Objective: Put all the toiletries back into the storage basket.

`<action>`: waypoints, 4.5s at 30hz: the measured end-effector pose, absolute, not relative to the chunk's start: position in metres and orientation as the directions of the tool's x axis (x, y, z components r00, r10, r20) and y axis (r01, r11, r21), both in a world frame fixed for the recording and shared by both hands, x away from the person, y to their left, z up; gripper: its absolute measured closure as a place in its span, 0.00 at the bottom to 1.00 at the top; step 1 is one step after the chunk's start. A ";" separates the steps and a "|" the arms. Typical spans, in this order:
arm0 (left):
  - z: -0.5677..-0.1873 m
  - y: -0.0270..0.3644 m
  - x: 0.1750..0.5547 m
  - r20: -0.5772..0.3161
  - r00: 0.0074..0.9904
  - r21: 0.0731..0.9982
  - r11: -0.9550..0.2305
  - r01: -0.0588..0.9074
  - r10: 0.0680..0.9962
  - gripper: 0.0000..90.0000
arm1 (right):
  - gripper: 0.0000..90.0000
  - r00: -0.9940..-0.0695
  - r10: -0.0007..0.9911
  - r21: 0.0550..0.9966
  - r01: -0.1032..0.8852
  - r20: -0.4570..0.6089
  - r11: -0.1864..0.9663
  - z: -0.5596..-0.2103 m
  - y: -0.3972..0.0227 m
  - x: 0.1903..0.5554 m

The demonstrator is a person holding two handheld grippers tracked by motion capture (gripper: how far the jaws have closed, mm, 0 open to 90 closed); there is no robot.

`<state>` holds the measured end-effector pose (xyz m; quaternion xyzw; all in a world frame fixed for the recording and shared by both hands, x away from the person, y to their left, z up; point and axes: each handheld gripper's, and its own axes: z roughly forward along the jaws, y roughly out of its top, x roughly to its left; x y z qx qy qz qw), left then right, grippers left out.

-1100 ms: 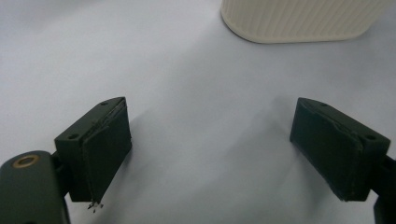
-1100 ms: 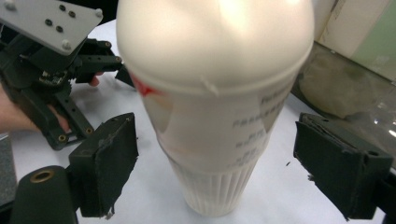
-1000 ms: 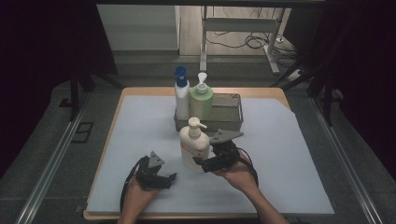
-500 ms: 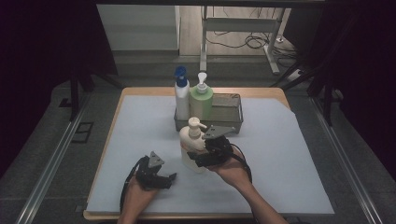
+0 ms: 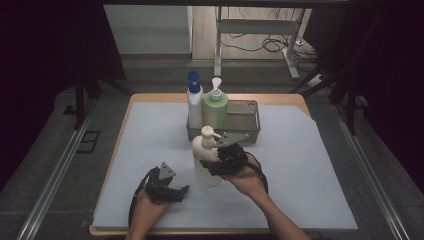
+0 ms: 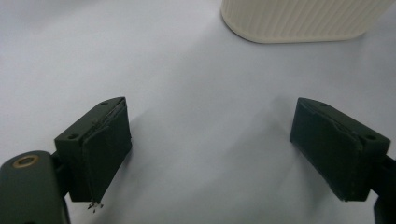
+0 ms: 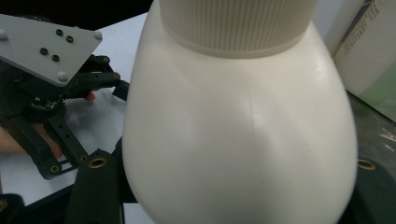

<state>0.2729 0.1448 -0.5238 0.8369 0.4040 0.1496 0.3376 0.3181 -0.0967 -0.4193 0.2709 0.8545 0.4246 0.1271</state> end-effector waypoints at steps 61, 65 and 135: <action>-0.524 0.145 0.273 -0.024 0.628 0.687 -0.444 0.576 0.778 0.14 | 0.41 -0.668 0.743 0.795 0.471 0.038 0.383 -0.341 -0.196 0.352; -0.524 0.145 0.273 -0.023 0.628 0.685 -0.446 0.576 0.777 0.14 | 0.41 -0.654 0.756 0.798 0.473 0.035 0.372 -0.334 -0.198 0.358; -0.524 0.145 0.273 -0.025 0.628 0.685 -0.445 0.577 0.778 0.14 | 0.41 -0.459 0.888 0.844 0.478 0.003 0.244 -0.363 -0.178 0.471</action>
